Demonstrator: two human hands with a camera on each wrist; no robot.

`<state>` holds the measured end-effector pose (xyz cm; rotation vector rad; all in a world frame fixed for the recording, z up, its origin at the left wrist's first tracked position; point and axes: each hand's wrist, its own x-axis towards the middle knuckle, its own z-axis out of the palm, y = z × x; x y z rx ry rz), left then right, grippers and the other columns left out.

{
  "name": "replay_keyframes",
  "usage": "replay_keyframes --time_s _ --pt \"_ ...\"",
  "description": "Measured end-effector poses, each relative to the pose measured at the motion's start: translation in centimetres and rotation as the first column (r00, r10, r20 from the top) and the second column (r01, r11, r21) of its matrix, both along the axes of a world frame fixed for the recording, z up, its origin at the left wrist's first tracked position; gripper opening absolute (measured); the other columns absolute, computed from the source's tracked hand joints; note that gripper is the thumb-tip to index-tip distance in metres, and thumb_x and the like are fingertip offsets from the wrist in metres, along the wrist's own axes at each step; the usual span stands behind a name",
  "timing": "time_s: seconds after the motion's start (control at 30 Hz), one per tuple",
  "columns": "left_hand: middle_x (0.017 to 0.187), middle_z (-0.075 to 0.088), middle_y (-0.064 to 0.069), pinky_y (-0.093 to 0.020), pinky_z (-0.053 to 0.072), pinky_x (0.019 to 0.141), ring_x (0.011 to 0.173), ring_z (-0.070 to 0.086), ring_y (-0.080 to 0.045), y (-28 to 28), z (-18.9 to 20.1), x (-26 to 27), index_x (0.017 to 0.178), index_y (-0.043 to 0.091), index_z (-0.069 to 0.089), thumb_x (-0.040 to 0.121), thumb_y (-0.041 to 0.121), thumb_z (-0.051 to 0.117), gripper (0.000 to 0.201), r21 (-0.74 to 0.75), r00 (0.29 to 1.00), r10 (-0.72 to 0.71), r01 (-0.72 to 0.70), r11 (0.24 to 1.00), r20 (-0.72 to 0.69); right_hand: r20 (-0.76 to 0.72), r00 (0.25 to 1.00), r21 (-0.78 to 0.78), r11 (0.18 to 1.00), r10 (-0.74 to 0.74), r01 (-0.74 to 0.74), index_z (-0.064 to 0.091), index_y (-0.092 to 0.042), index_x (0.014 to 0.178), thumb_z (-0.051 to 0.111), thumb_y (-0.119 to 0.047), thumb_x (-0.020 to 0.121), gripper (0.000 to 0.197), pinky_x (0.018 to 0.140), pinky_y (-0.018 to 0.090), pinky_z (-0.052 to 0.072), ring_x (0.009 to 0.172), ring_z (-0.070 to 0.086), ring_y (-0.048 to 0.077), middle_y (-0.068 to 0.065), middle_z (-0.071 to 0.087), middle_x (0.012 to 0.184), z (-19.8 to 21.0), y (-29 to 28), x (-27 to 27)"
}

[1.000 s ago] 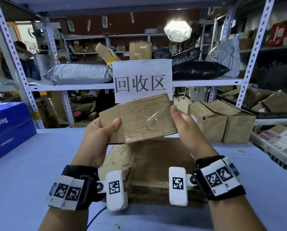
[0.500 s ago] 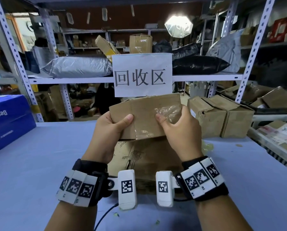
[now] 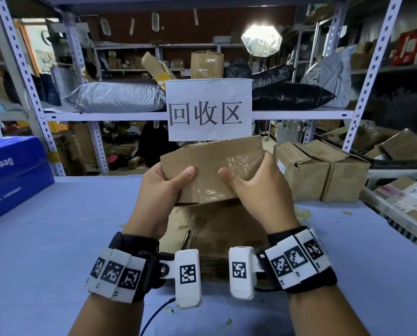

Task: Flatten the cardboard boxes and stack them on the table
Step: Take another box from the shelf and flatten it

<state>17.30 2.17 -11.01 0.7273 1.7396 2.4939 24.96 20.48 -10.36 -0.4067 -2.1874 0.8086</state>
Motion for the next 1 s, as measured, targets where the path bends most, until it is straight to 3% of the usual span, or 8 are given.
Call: replay_keyframes --time_s 0.07,0.17,0.4,0.57,0.63,0.73,0.87,1.0 --pt "0.104 0.079 -0.009 -0.032 0.061 0.074 0.092 0.075 -0.021 0.1 -0.1 0.1 0.110 0.012 0.072 0.089 0.012 0.074 0.022 -0.004 1.000 -0.007 0.007 1.000 -0.014 0.003 0.999 -0.020 0.999 -0.037 0.037 0.043 -0.017 0.127 0.065 -0.081 0.066 0.091 0.074 0.032 0.041 0.103 0.059 0.021 -0.002 0.061 0.114 -0.2 -0.2 -0.1" --pt "0.103 0.079 -0.006 -0.029 0.060 0.071 0.090 0.076 -0.018 -0.1 -0.1 0.0 0.110 0.012 0.072 0.090 0.010 0.074 0.020 -0.017 0.999 0.010 -0.010 1.000 -0.031 -0.015 0.998 -0.002 0.998 -0.067 0.067 0.049 -0.014 0.115 0.066 -0.071 0.077 0.070 0.068 0.032 0.038 0.091 0.061 0.025 0.001 0.063 0.099 -0.1 0.0 -0.2" --pt "0.103 0.079 -0.008 -0.043 0.060 0.085 0.093 0.074 -0.022 0.3 0.0 0.1 0.104 0.016 0.073 0.091 0.009 0.074 0.015 -0.009 0.999 0.040 -0.040 0.999 -0.021 -0.017 0.999 0.067 0.997 -0.032 0.033 0.051 -0.014 0.105 0.049 -0.053 0.098 0.040 0.066 0.033 0.034 0.083 0.054 0.025 0.002 0.061 0.091 0.4 1.2 -0.3" --pt "0.105 0.078 -0.010 -0.045 0.061 0.086 0.095 0.075 -0.025 0.5 0.2 0.5 0.109 0.013 0.072 0.091 0.010 0.074 0.019 -0.006 1.000 0.016 -0.016 1.000 -0.023 -0.004 1.000 0.030 0.999 0.016 -0.016 0.045 -0.023 0.104 0.051 -0.079 0.080 0.061 0.060 0.030 0.035 0.078 0.054 0.010 -0.012 0.054 0.088 0.1 1.1 0.0" --pt "0.105 0.078 -0.010 -0.043 0.061 0.083 0.095 0.075 -0.025 0.5 0.2 0.5 0.110 0.011 0.072 0.091 0.009 0.074 0.020 -0.010 1.000 0.014 -0.014 1.000 -0.023 -0.037 0.999 0.013 1.000 -0.022 0.023 0.047 -0.023 0.098 0.060 -0.073 0.079 0.055 0.057 0.027 0.036 0.072 0.050 0.004 -0.012 0.055 0.083 -0.1 1.1 -0.1" --pt "0.103 0.079 -0.008 -0.038 0.061 0.076 0.092 0.075 -0.022 0.3 0.3 0.3 0.109 0.012 0.072 0.091 0.009 0.074 0.018 -0.022 0.999 0.028 -0.029 0.999 -0.028 -0.103 0.995 -0.030 0.999 0.010 -0.013 0.056 -0.022 0.096 0.062 -0.057 0.089 0.036 0.063 0.032 0.043 0.075 0.057 0.014 -0.009 0.062 0.080 0.1 1.5 -0.3" --pt "0.101 0.079 -0.005 -0.034 0.061 0.074 0.090 0.075 -0.020 0.1 0.4 0.2 0.105 0.015 0.073 0.091 0.010 0.074 0.015 -0.019 0.999 0.032 -0.033 0.999 -0.029 -0.153 0.987 -0.045 0.997 0.049 -0.056 0.048 -0.028 0.074 0.053 -0.043 0.100 0.030 0.055 0.029 0.029 0.063 0.048 0.007 -0.011 0.051 0.065 0.5 2.0 -0.2" --pt "0.103 0.079 -0.008 -0.039 0.062 0.080 0.093 0.075 -0.023 0.5 0.4 0.6 0.107 0.013 0.072 0.091 0.009 0.073 0.017 -0.021 1.000 0.013 -0.014 1.000 -0.028 -0.069 0.997 -0.078 0.996 0.033 -0.038 0.052 -0.022 0.093 0.053 -0.077 0.081 0.057 0.061 0.032 0.038 0.075 0.055 0.013 -0.009 0.057 0.080 0.7 1.4 -0.1"
